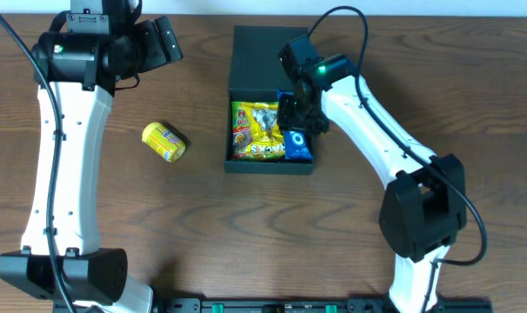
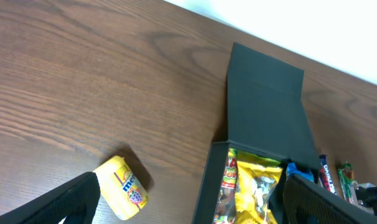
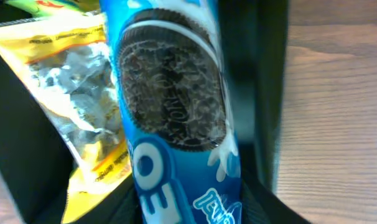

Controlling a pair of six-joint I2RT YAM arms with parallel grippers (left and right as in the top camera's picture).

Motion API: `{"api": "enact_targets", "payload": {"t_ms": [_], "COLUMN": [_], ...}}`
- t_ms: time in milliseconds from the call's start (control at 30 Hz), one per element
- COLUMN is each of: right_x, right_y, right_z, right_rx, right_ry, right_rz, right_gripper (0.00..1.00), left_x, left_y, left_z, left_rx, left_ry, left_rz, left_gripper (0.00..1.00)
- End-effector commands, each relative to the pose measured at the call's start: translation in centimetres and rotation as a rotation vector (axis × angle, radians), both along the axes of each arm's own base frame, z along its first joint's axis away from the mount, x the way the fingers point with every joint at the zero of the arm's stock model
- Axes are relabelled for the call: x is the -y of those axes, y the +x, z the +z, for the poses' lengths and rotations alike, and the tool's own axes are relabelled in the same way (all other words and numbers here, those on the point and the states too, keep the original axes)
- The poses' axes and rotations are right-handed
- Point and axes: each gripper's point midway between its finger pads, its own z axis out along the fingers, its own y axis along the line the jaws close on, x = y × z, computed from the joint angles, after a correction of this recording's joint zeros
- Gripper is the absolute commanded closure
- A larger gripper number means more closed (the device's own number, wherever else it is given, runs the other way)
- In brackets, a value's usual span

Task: Pack container
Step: 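Place the blue Oreo pack upright in the box's right side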

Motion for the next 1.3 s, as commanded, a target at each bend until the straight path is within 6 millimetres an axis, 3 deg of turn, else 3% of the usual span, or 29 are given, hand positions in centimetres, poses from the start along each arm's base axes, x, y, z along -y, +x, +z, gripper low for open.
{"api": "enact_targets", "payload": {"t_ms": [0, 67, 167, 267, 333, 367, 400, 500, 667, 767, 1267], "right_x": [0.5, 0.6, 0.6, 0.4, 0.2, 0.1, 0.1, 0.6, 1.9, 1.3, 1.2], "right_y": [0.4, 0.8, 1.3, 1.9, 2.0, 1.9, 1.8, 0.5, -2.3, -3.3, -4.8], "right_z": [0.8, 1.3, 2.5, 4.3, 5.2, 5.5, 5.5, 4.8, 2.6, 1.2, -5.3], "right_rx": [0.040, 0.055, 0.092, 0.141, 0.170, 0.179, 0.179, 0.122, 0.000, -0.042, -0.062], "right_ry": [-0.032, -0.027, -0.023, -0.012, -0.012, -0.018, -0.022, -0.052, -0.110, -0.078, -0.071], "right_rz": [-0.034, -0.039, -0.035, 0.002, 0.040, 0.062, 0.082, 0.108, 0.141, 0.178, 0.194], "right_gripper": [0.34, 0.09, 0.08, 0.16, 0.40, 0.61, 0.75, 0.97, 0.99, 0.99, 0.98], "left_x": [-0.1, -0.1, -0.1, -0.1, -0.1, -0.1, -0.1, -0.1, -0.1, -0.1, -0.1], "left_y": [0.1, 0.1, 0.1, 0.1, 0.1, 0.1, 0.1, 0.1, 0.1, 0.2, 0.2], "left_z": [-0.4, -0.4, -0.4, -0.4, -0.4, -0.4, -0.4, -0.4, -0.4, -0.3, -0.3], "left_rx": [-0.006, -0.006, -0.006, -0.006, -0.006, -0.006, -0.006, -0.004, -0.004, -0.001, 0.003], "left_ry": [0.019, 0.022, 0.024, 0.024, 0.024, 0.025, 0.025, 0.032, 0.032, 0.032, 0.031], "left_rz": [-0.026, -0.031, -0.033, -0.033, -0.033, -0.033, -0.034, -0.041, -0.041, -0.041, -0.041], "left_gripper": [0.05, 0.05, 0.05, 0.05, 0.05, 0.05, 0.05, 0.05, 0.05, 0.05, 0.05]}}
